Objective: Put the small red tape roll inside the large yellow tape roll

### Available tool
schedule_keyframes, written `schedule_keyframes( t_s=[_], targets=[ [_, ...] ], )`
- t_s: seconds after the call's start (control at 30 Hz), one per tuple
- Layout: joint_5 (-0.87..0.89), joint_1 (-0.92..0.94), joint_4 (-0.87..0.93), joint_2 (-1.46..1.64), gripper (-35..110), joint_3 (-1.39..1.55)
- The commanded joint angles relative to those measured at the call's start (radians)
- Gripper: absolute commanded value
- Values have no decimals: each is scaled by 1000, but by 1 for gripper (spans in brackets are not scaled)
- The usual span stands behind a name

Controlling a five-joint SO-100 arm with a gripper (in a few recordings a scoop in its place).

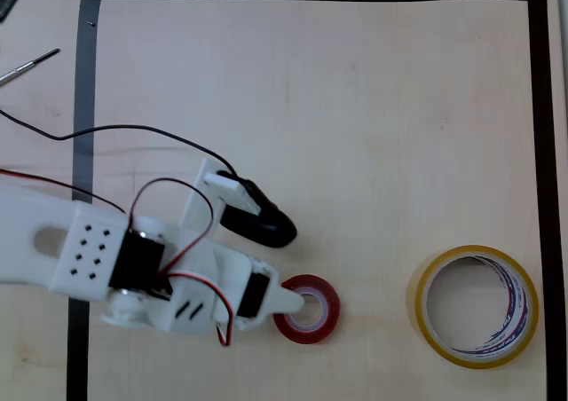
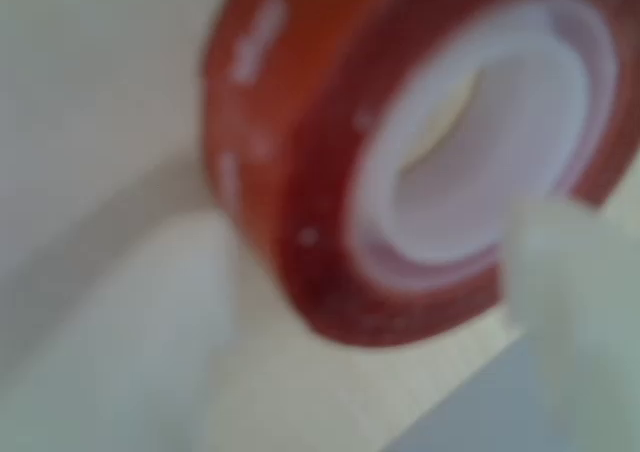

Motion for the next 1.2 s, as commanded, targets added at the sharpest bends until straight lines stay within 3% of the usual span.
schedule_keyframes(
  t_s=[0.0,0.47,0.63,1.17],
  targets=[
    [25,31,-11,5,15,-135],
    [21,34,34,-104,10,-236],
    [25,41,175,-172,0,-370],
    [18,-17,196,35,0,-190]
  ],
)
